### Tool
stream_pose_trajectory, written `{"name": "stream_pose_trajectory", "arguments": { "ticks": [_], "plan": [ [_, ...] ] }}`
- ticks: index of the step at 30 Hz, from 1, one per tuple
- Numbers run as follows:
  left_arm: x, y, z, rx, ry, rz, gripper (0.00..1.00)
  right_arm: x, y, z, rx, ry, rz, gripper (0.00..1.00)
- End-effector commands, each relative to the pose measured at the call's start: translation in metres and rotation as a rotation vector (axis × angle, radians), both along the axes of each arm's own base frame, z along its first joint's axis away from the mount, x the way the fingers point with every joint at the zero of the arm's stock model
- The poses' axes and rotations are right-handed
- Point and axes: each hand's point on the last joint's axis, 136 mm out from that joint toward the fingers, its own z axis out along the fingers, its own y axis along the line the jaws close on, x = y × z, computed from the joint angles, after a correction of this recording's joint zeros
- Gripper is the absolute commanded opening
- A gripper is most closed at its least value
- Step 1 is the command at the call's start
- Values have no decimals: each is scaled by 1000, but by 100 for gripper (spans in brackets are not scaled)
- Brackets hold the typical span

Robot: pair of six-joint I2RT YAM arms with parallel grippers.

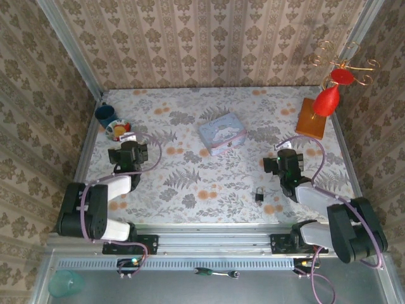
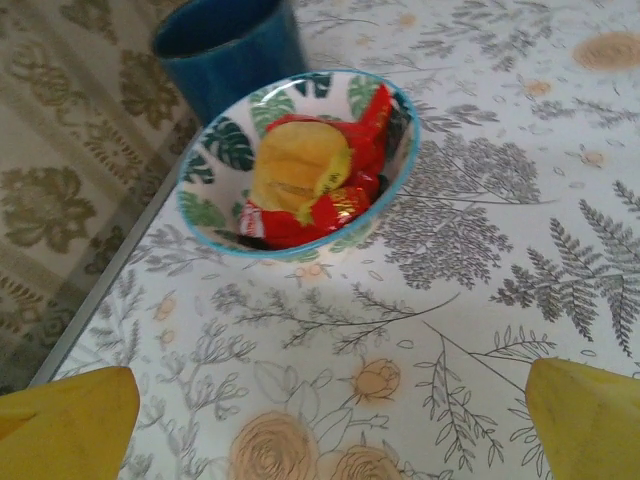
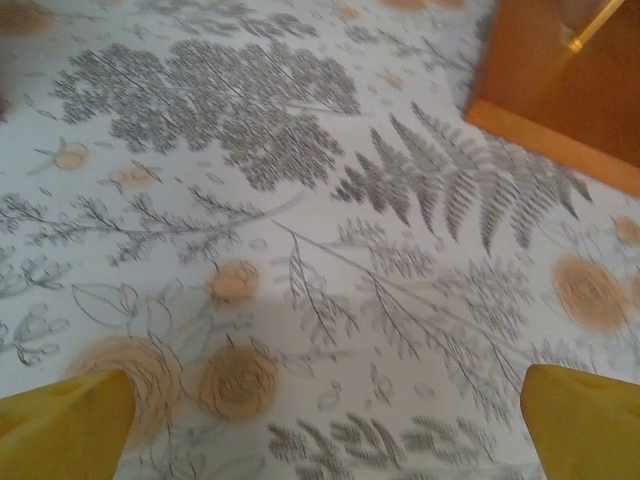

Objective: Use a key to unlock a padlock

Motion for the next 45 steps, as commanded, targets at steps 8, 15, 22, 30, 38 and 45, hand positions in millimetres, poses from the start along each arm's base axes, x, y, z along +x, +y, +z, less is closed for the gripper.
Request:
{"name": "stream_pose_trajectory", "arguments": {
  "ticks": [8,15,22,30,38,45],
  "plan": [
    [18,-4,2,-74,-173,-174,100,50,15,46,130,-198,183,100],
    [20,3,2,-74,-165,-128,100,45,26,54,234,-288,276,100],
    [20,3,2,-74,-164,-129,100,61,-5,23,213,-255,79,100],
    [20,3,1,-74,-162,-129,100,65,-12,22,198,-243,22,100],
    [20,3,2,-74,-163,-129,100,65,-10,21,196,-243,30,100],
    [20,3,2,-73,-164,-130,100,65,-11,22,194,-247,28,100]
  ]
}}
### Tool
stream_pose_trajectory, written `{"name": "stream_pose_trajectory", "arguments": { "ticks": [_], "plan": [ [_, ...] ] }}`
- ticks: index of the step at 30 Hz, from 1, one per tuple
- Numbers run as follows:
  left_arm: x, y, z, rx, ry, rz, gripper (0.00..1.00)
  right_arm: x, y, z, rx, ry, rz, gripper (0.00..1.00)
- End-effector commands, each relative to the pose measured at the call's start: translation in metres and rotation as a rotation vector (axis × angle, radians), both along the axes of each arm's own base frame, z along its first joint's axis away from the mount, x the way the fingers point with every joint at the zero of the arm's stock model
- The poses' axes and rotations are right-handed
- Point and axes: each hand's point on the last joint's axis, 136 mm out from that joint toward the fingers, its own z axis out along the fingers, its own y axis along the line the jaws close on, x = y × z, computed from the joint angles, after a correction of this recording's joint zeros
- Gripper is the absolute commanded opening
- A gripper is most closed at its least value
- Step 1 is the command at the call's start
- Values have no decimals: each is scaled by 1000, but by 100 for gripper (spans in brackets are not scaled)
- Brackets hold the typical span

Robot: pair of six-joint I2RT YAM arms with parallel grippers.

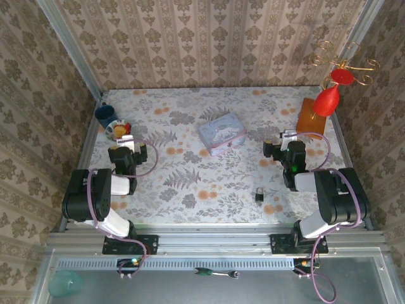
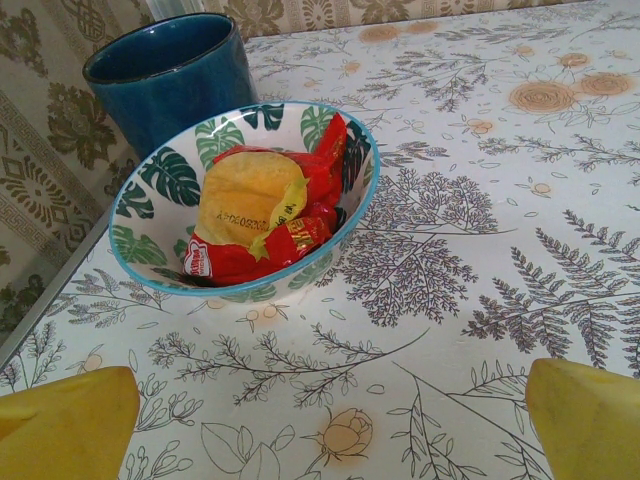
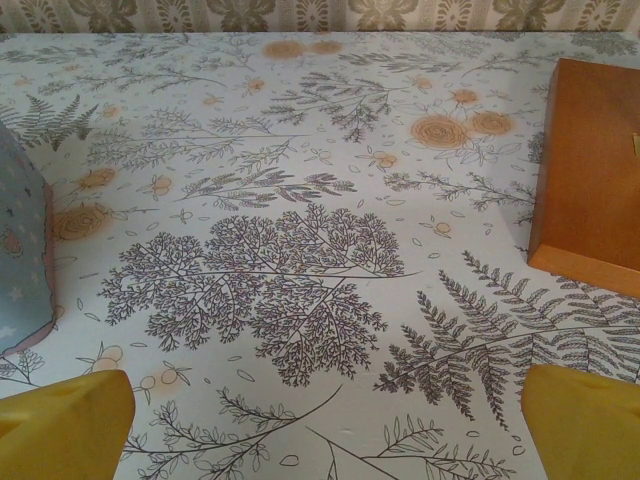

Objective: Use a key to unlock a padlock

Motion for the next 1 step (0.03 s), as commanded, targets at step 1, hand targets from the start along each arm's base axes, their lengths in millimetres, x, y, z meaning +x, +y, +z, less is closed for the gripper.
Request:
{"name": "stream_pose_trajectory", "arguments": {
  "ticks": [1],
  "plan": [
    [7,-2,14,-1,-48,-13,100,4,-2,10,-1,-35,-21,100]
  ]
}}
